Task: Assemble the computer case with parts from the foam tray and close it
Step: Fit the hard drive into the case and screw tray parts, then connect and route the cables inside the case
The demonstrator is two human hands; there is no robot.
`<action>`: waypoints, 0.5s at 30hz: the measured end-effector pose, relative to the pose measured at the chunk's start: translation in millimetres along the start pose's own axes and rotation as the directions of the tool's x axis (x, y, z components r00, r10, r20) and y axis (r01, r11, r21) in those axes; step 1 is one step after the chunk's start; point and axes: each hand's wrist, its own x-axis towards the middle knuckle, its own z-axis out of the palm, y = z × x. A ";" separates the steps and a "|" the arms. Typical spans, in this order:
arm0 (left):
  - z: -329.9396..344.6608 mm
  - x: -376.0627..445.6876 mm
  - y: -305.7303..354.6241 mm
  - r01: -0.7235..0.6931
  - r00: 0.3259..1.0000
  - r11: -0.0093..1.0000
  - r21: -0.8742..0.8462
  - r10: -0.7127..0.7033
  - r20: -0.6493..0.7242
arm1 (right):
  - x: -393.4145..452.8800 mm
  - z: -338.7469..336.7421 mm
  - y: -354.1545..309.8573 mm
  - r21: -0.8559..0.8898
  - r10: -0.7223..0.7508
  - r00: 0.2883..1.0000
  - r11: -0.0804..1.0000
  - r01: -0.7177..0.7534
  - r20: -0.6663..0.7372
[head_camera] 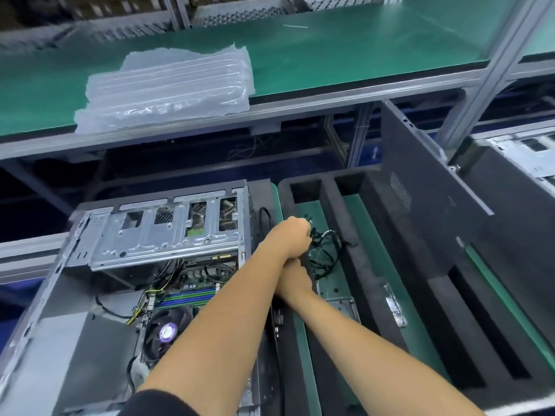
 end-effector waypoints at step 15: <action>13.6 33.0 16.6 0.131 0.989 0.974 -0.186 -0.142 -0.045 | 45.6 -68.5 36.4 0.011 0.009 0.982 1.000 -0.012 0.189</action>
